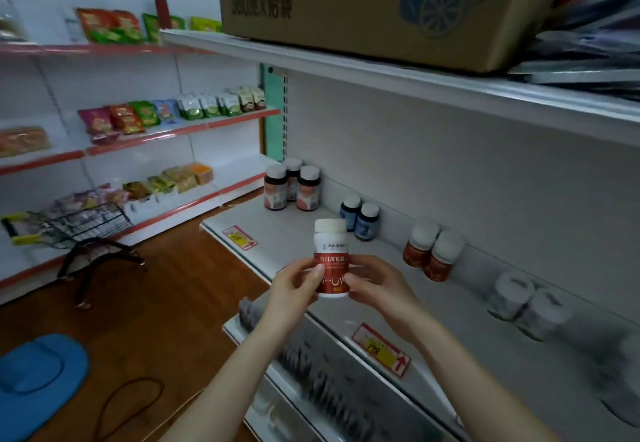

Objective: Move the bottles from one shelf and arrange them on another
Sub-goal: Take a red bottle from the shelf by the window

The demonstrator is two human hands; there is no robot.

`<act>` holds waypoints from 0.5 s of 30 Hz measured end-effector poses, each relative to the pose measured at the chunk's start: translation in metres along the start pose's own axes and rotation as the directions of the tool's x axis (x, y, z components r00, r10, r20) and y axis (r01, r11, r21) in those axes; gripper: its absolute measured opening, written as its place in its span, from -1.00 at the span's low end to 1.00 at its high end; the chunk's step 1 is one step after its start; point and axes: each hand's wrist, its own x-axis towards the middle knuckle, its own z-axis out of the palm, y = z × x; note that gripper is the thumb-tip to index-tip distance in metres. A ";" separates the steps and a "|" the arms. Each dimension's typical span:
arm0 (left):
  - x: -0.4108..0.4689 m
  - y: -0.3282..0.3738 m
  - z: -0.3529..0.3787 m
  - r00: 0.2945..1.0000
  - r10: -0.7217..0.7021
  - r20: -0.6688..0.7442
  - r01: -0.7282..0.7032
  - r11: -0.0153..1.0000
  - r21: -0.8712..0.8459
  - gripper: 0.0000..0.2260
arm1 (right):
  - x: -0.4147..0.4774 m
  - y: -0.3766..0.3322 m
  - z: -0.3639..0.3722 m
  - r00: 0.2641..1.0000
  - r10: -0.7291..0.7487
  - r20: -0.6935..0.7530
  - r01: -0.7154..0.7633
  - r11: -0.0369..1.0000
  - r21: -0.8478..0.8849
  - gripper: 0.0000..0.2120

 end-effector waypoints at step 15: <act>0.135 -0.029 0.037 0.785 0.048 0.617 -0.179 0.972 0.153 -0.76 | 0.031 0.021 -0.020 0.867 -0.052 -0.496 -0.059 0.977 -0.205 -0.70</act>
